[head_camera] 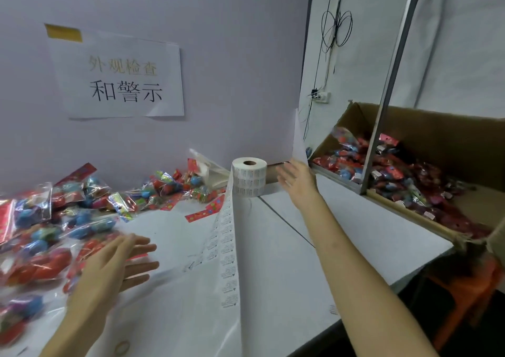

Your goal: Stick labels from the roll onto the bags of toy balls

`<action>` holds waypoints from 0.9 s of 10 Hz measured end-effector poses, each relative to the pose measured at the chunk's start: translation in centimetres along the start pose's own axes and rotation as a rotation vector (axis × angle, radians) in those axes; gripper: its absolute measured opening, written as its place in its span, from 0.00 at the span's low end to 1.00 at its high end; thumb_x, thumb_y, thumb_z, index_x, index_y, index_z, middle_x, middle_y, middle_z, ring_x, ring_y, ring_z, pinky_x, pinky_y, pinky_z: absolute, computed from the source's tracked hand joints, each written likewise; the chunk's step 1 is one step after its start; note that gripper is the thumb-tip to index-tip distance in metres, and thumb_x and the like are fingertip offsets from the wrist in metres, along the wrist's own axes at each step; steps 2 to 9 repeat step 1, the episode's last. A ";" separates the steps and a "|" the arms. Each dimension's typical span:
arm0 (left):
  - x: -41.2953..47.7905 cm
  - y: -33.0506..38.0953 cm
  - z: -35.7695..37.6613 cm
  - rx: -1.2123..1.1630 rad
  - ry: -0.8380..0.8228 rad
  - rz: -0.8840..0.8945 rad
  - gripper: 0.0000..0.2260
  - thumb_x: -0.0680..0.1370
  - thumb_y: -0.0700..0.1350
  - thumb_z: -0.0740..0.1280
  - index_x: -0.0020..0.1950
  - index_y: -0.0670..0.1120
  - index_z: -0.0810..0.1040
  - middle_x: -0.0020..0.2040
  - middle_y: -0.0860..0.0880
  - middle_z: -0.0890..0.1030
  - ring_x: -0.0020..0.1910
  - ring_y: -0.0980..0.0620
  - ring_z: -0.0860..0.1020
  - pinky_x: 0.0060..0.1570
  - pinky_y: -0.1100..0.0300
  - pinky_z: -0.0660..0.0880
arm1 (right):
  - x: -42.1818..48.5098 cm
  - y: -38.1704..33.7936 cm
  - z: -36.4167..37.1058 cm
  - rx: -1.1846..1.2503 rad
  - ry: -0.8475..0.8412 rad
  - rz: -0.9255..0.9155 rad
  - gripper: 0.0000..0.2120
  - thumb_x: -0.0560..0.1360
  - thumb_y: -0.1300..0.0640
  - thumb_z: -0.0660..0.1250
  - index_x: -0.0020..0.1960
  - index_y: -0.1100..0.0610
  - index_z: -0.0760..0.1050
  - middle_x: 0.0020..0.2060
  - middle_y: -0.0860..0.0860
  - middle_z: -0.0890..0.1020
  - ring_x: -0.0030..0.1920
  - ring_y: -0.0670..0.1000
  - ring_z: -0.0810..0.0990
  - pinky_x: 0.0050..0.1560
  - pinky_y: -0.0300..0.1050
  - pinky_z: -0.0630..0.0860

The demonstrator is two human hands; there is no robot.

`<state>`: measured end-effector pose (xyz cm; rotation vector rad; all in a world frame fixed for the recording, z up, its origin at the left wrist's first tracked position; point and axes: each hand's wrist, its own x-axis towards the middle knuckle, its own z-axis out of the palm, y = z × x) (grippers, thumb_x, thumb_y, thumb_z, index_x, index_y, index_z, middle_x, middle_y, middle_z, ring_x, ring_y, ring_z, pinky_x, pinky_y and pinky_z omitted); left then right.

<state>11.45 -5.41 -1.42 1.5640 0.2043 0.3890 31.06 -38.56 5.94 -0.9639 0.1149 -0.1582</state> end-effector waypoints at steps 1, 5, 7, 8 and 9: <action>-0.6 0.4 0.5 0.103 0.030 0.017 0.12 0.85 0.46 0.61 0.54 0.43 0.83 0.49 0.45 0.87 0.44 0.41 0.86 0.45 0.47 0.81 | -1.2 2.2 -0.1 -0.158 -0.028 -0.006 0.15 0.80 0.64 0.64 0.66 0.59 0.73 0.52 0.57 0.85 0.46 0.56 0.85 0.51 0.48 0.78; -0.6 0.4 0.5 0.103 0.030 0.017 0.12 0.85 0.46 0.61 0.54 0.43 0.83 0.49 0.45 0.87 0.44 0.41 0.86 0.45 0.47 0.81 | -1.2 2.2 -0.1 -0.158 -0.028 -0.006 0.15 0.80 0.64 0.64 0.66 0.59 0.73 0.52 0.57 0.85 0.46 0.56 0.85 0.51 0.48 0.78; -0.6 0.4 0.5 0.103 0.030 0.017 0.12 0.85 0.46 0.61 0.54 0.43 0.83 0.49 0.45 0.87 0.44 0.41 0.86 0.45 0.47 0.81 | -1.2 2.2 -0.1 -0.158 -0.028 -0.006 0.15 0.80 0.64 0.64 0.66 0.59 0.73 0.52 0.57 0.85 0.46 0.56 0.85 0.51 0.48 0.78; -0.6 0.4 0.5 0.103 0.030 0.017 0.12 0.85 0.46 0.61 0.54 0.43 0.83 0.49 0.45 0.87 0.44 0.41 0.86 0.45 0.47 0.81 | -1.2 2.2 -0.1 -0.158 -0.028 -0.006 0.15 0.80 0.64 0.64 0.66 0.59 0.73 0.52 0.57 0.85 0.46 0.56 0.85 0.51 0.48 0.78; -0.6 0.4 0.5 0.103 0.030 0.017 0.12 0.85 0.46 0.61 0.54 0.43 0.83 0.49 0.45 0.87 0.44 0.41 0.86 0.45 0.47 0.81 | -1.2 2.2 -0.1 -0.158 -0.028 -0.006 0.15 0.80 0.64 0.64 0.66 0.59 0.73 0.52 0.57 0.85 0.46 0.56 0.85 0.51 0.48 0.78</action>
